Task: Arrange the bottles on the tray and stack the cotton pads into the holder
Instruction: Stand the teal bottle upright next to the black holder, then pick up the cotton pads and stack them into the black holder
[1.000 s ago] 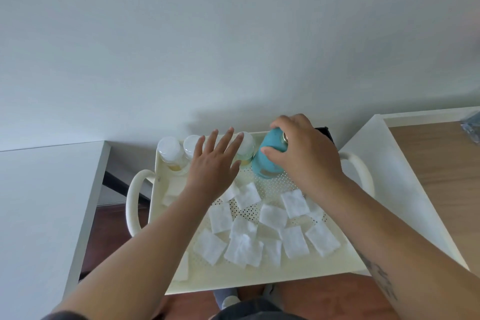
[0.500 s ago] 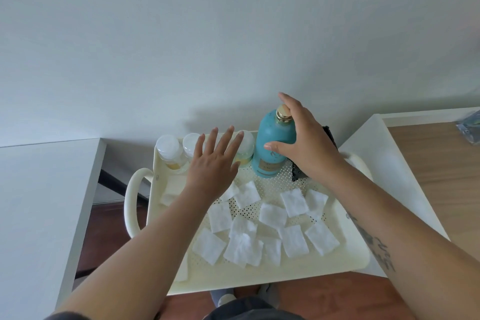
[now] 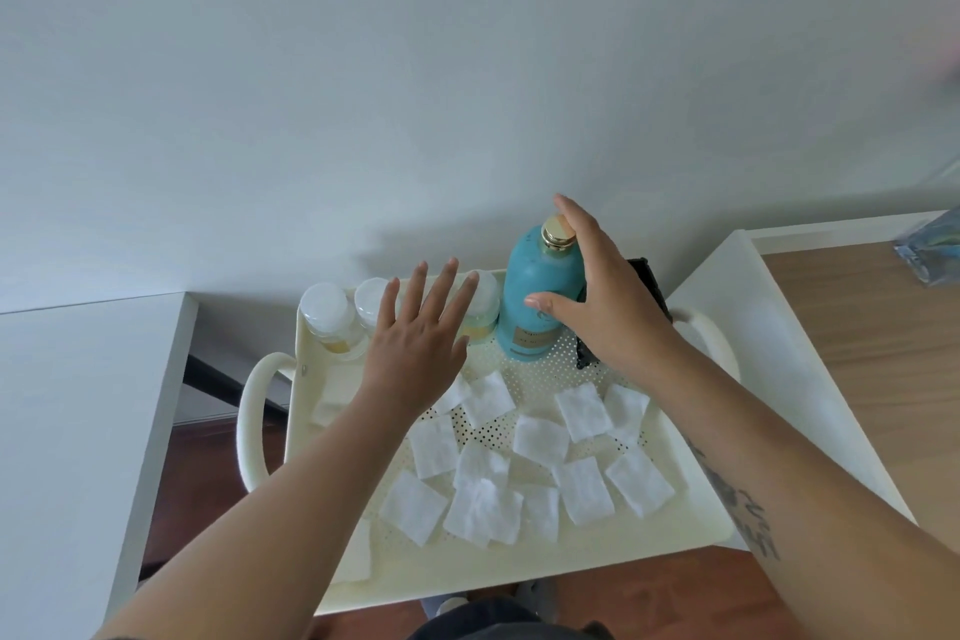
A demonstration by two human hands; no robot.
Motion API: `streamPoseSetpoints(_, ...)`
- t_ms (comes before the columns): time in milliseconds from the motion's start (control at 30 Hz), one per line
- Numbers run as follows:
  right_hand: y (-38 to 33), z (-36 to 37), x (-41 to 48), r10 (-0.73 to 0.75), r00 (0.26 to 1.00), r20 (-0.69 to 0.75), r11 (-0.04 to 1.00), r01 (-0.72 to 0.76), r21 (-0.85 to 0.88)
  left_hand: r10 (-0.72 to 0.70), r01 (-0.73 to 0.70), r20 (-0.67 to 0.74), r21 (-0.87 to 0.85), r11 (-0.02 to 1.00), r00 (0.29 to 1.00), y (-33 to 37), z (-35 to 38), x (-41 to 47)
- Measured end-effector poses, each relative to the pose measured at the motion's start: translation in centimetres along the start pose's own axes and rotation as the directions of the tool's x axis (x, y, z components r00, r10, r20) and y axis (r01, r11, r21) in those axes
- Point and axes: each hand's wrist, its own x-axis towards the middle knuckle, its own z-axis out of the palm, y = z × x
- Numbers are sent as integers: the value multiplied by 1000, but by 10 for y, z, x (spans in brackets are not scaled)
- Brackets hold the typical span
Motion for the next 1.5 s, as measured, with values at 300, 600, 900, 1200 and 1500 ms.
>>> streamPoseSetpoints(300,9,66,-67,-215,957,-193,955,165,-247,-175,138,-233,-169,976,957,-17,-8,-56)
streamPoseSetpoints(600,38,145,-39,-33,989,147,885,97,-455,-485,553,331,-154,819,810,-37,15,-92)
streamPoseSetpoints(900,37,175,-29,110,988,112,854,-36,-519,-549,610,389,-43,791,740,-36,12,-78)
streamPoseSetpoints(1200,22,160,-38,109,994,-12,964,-108,-243,-557,591,205,-365,719,805,-37,3,-78)
streamPoseSetpoints(1500,14,110,-53,30,997,-71,985,-42,-168,-599,535,198,-709,459,776,-22,-26,-89)
